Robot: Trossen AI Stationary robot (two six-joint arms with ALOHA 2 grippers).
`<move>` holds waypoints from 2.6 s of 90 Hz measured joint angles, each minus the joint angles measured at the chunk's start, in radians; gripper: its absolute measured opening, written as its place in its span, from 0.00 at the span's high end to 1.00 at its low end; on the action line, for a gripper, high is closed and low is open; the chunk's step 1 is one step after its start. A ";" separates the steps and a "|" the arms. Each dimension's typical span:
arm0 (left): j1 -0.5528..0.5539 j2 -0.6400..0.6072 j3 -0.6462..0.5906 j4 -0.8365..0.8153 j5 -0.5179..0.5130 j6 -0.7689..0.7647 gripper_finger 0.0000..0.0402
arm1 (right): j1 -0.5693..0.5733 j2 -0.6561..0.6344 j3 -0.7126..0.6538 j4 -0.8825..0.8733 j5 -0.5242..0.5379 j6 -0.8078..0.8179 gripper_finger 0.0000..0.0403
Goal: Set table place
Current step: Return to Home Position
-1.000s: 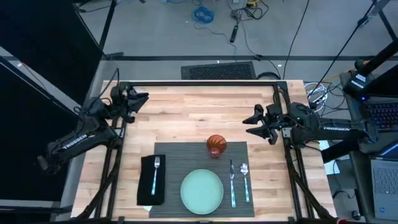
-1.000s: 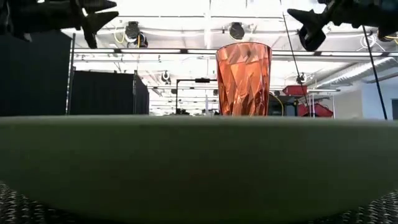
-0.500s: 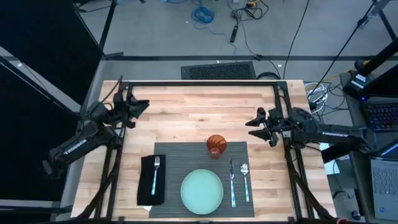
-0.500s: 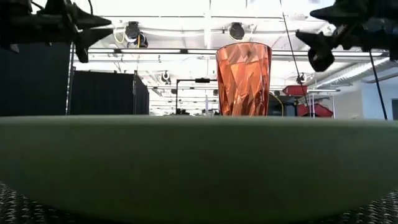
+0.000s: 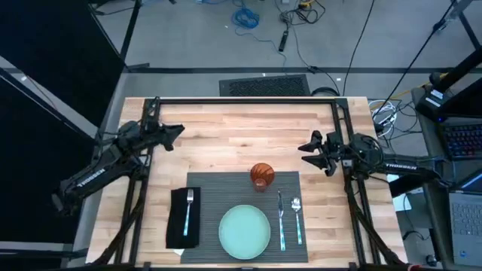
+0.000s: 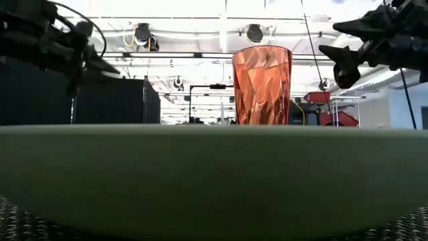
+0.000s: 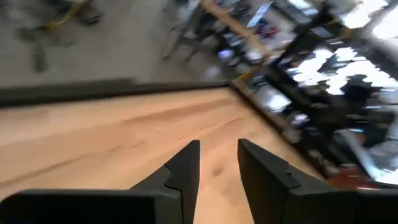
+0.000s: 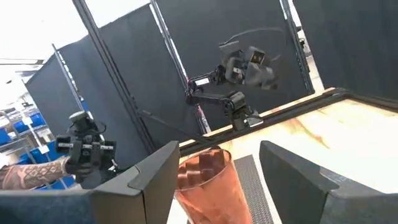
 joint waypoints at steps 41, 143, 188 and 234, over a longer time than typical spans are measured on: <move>-0.151 -0.066 0.000 -0.003 -0.318 0.058 0.77 | -0.001 0.000 0.000 -0.005 0.000 0.007 0.48; -0.671 -0.094 -0.167 0.236 -0.536 0.079 0.77 | 0.010 0.001 0.001 -0.146 0.085 -0.197 0.48; -0.688 -0.061 -0.167 0.226 -0.450 0.043 0.77 | 0.135 0.001 0.001 -0.187 0.217 -0.221 0.48; -0.687 -0.031 -0.168 0.220 -0.407 -0.025 0.77 | 0.244 -0.132 0.000 -0.143 0.319 -0.246 0.48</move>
